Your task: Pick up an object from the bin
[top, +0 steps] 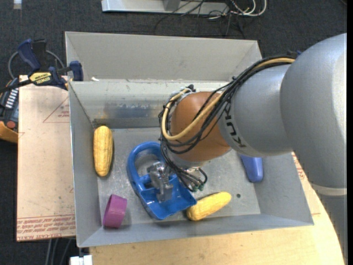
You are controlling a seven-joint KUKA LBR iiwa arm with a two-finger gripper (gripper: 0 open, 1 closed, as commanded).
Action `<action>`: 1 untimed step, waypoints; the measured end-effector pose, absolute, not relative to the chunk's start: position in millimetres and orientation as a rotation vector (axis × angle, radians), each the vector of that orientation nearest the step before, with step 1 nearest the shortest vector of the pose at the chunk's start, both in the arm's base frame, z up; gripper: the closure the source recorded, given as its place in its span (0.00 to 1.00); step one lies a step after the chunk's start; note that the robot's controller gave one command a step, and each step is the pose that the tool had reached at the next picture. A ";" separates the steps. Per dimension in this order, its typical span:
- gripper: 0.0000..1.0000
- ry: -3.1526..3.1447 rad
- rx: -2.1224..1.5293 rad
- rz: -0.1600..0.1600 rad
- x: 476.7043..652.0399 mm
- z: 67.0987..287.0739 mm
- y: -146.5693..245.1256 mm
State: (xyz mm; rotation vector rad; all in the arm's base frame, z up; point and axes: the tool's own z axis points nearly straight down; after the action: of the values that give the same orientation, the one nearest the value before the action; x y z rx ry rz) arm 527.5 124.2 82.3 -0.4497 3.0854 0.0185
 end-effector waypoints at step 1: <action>1.00 3.085 -0.450 0.019 527.5 82.3 124.2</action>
Offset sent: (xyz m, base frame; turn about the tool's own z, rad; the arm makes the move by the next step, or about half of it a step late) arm 0.0000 0.0000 0.0694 0.0000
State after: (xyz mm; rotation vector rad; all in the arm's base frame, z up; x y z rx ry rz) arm 527.5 124.2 82.3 -0.4498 3.0854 0.0185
